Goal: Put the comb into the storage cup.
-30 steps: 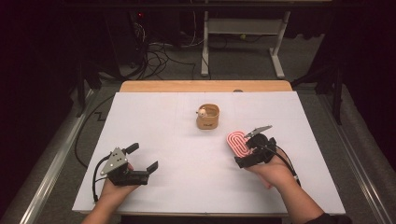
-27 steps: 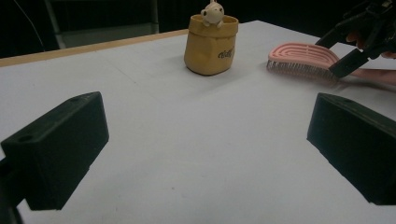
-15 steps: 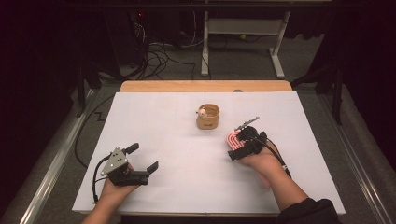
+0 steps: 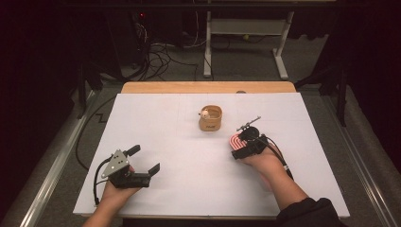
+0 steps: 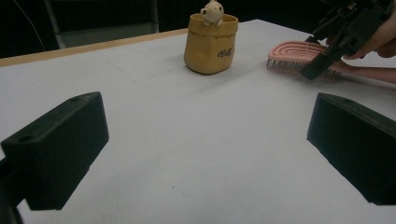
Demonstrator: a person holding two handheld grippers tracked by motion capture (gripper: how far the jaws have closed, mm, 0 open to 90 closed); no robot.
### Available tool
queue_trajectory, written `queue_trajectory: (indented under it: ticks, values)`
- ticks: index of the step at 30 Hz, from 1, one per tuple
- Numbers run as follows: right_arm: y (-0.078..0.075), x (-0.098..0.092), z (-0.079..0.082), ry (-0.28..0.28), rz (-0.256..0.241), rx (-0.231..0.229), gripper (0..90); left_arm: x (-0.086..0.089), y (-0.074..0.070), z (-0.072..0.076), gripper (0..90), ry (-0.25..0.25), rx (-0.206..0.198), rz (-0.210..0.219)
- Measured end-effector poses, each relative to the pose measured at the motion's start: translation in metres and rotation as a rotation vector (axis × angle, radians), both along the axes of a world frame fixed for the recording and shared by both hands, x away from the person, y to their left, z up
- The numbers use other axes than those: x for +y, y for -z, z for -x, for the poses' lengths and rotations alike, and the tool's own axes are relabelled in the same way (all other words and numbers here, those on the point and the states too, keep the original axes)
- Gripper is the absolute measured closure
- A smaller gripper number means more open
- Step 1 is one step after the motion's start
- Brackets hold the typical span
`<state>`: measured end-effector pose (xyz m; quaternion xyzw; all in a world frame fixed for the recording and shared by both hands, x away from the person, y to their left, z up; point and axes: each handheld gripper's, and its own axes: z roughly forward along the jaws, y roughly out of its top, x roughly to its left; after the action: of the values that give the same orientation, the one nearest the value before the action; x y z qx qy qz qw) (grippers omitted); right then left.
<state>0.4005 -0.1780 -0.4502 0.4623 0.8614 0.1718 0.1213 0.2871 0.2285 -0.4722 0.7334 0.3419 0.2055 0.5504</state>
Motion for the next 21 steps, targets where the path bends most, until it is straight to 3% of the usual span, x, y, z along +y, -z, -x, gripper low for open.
queue_trajectory:
  ticks: [9,21]
  values:
    - [-0.0008,-0.0009,-0.0009,0.018,-0.014,0.021,19.1,0.0007,0.0001,0.0000,0.0,-0.006,0.002,0.005]
    - [-0.0016,0.0004,-0.0035,0.006,0.004,0.042,19.1,0.0006,0.0003,0.0002,0.0,-0.006,-0.001,0.004]
